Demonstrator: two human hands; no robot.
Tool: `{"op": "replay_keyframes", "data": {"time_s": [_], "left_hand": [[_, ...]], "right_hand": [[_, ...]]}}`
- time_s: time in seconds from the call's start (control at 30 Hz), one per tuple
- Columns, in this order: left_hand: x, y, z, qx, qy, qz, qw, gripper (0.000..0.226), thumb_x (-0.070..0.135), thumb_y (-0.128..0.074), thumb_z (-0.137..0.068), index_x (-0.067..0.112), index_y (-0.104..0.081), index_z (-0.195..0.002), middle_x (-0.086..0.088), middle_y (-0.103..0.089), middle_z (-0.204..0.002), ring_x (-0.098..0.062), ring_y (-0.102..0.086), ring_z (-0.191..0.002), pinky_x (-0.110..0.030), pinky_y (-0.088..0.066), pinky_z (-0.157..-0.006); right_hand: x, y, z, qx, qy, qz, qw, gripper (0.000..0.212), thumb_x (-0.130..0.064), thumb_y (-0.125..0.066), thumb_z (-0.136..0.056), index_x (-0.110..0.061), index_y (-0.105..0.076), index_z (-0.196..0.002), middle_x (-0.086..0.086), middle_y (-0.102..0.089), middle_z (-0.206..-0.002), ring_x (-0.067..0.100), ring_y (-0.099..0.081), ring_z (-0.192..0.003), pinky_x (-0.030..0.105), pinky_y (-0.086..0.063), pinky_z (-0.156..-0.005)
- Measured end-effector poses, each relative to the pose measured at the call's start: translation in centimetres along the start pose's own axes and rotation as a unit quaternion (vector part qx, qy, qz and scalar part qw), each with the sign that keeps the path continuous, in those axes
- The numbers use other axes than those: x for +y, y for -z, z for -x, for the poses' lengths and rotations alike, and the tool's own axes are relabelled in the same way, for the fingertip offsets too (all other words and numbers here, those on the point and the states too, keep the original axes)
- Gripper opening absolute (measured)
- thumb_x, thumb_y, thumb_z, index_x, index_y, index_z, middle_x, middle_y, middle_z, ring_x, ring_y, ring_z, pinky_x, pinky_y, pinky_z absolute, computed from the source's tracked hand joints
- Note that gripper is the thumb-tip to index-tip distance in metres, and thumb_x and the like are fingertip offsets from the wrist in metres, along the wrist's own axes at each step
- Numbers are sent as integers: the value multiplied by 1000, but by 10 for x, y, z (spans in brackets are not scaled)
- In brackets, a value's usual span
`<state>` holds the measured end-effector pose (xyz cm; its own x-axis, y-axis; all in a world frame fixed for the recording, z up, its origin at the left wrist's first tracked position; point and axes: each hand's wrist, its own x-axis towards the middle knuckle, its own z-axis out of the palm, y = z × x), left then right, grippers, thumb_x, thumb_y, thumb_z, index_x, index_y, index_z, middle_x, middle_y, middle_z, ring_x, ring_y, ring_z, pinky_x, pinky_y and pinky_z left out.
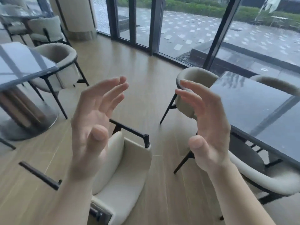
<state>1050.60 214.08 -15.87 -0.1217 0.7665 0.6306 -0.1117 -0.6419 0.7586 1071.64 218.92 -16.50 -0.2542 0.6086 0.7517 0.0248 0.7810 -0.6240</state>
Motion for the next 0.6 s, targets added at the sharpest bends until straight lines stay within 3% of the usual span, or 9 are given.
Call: {"op": "replay_keyframes", "data": {"time_s": [0.23, 0.37, 0.5, 0.6], "left_hand": [[-24, -59, 22, 179, -17, -119, 977, 69, 81, -60, -86, 34, -63, -136, 1, -61, -147, -37, -51, -143, -57, -35, -122], [-17, -98, 38, 265, -22, -193, 944, 68, 80, -59, -87, 34, -62, -137, 3, -62, -148, -35, -52, -144, -54, -36, -121], [2, -131, 61, 353, -23, -253, 900, 69, 79, -59, -89, 31, -60, -138, 2, -61, -148, -36, -52, -144, -52, -38, -119], [8, -145, 71, 376, -25, -284, 881, 70, 78, -57, -91, 28, -56, -140, 1, -60, -149, -37, -51, -144, -54, -38, -120]], "right_hand": [[88, 34, -33, -126, 21, -186, 974, 84, -71, -60, -95, -8, -42, -147, 23, -51, -150, 39, -58, -136, 50, -46, -113], [104, 36, -44, -186, 36, -283, 940, 71, -66, -60, -98, -25, -43, -153, 3, -52, -153, 31, -56, -139, 51, -45, -114], [97, 17, -49, -262, 42, -345, 900, 82, -67, -60, -98, -4, -43, -148, 18, -52, -147, 39, -58, -134, 50, -46, -112], [90, 10, -44, -270, 57, -382, 882, 79, -67, -60, -98, -8, -44, -148, 16, -52, -149, 41, -58, -135, 51, -46, -112]]}}
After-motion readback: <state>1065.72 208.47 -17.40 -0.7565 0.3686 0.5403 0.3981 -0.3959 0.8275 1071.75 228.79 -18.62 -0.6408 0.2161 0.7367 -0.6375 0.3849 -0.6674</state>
